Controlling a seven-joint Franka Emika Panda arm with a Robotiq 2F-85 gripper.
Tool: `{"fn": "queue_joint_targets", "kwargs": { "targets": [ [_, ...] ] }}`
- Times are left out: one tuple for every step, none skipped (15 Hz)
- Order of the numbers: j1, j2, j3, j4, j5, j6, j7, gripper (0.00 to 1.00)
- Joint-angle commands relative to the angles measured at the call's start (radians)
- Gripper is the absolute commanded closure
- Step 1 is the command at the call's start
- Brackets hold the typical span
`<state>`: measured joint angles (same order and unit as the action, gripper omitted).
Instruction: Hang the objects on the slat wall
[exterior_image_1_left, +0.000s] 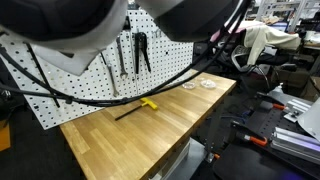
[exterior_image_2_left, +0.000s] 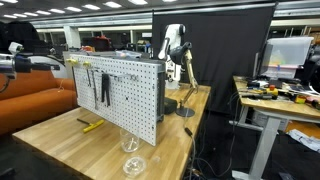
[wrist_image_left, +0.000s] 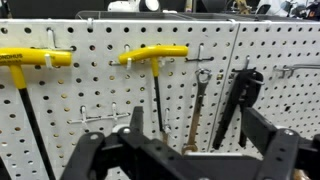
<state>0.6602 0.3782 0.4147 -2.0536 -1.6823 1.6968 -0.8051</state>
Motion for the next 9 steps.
{"fn": "queue_joint_targets", "kwargs": {
  "targets": [
    [-0.001,-0.005,0.01,-0.013,0.004,-0.008,0.001,0.0],
    [0.0,-0.004,0.01,-0.012,0.003,-0.008,0.001,0.0],
    [-0.002,0.0,0.009,-0.007,0.002,-0.007,0.001,0.0],
    [-0.002,0.005,0.007,-0.002,0.002,-0.007,0.001,0.0],
    [-0.002,0.005,0.006,-0.001,0.002,-0.007,0.001,0.0],
    [-0.002,0.005,0.006,-0.001,0.002,-0.007,0.001,0.0],
    [-0.002,0.005,0.006,0.0,0.002,-0.007,0.001,0.0],
    [-0.002,0.005,0.006,0.0,0.002,-0.007,0.001,0.0],
    [-0.002,0.005,0.006,0.0,0.002,-0.007,0.001,0.0]
  ]
}}
